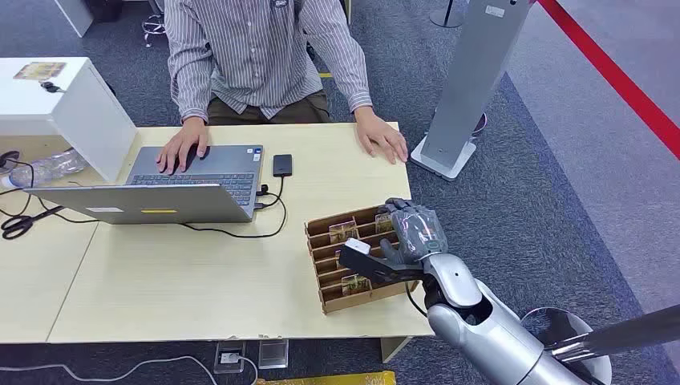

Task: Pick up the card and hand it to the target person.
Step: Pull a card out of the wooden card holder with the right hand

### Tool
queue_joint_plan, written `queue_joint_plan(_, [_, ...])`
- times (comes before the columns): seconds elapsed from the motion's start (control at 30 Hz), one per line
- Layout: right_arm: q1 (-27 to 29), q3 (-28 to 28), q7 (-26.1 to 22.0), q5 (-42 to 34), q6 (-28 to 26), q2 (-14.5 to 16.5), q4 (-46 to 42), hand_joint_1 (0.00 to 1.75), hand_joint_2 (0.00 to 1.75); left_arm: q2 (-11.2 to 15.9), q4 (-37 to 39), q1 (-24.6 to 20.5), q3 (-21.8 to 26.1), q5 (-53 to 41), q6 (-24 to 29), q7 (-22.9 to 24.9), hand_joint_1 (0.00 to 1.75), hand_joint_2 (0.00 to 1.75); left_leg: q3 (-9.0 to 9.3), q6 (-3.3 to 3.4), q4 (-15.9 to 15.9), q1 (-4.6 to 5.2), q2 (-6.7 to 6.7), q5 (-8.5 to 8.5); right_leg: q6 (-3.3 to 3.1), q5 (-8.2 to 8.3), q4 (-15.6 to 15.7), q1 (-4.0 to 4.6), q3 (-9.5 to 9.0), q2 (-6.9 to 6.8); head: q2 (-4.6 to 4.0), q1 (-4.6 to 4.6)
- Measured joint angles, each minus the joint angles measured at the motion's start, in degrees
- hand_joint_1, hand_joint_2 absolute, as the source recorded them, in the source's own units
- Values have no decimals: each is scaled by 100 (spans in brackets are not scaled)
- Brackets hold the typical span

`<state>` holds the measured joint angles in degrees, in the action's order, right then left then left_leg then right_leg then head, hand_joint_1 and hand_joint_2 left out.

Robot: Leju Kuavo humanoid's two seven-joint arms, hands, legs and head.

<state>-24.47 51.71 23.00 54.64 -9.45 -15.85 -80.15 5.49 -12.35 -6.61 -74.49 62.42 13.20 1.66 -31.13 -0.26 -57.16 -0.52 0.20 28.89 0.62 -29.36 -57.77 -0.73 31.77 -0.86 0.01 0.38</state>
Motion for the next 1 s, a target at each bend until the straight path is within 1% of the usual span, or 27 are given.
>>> queue_joint_plan(0.13, [-12,-1,-1,2,-20,0,11,94,175,0,0,1,-16,0,0,14,0,0,0,0,0,0,0,0,0,0,0,0,0,0,-1,5])
queue_joint_plan(0.27, [-16,0,7,3,-20,0,15,93,175,0,0,1,-27,0,0,15,0,0,1,0,0,0,0,0,0,0,0,0,-1,0,-1,4])
queue_joint_plan(0.43, [-7,-4,40,29,-24,-1,14,99,175,0,0,3,-29,0,0,30,0,0,1,0,0,0,0,0,0,0,0,0,0,0,-1,1])
queue_joint_plan(0.5, [-7,-7,45,40,-25,-2,13,99,175,0,0,3,-30,0,0,39,0,0,1,0,0,0,0,0,0,0,0,0,0,0,-1,3])
queue_joint_plan(1.0, [-7,-15,49,57,-35,-2,11,93,175,0,0,3,-33,0,17,39,0,0,1,0,0,0,0,0,0,0,0,0,0,0,0,3])
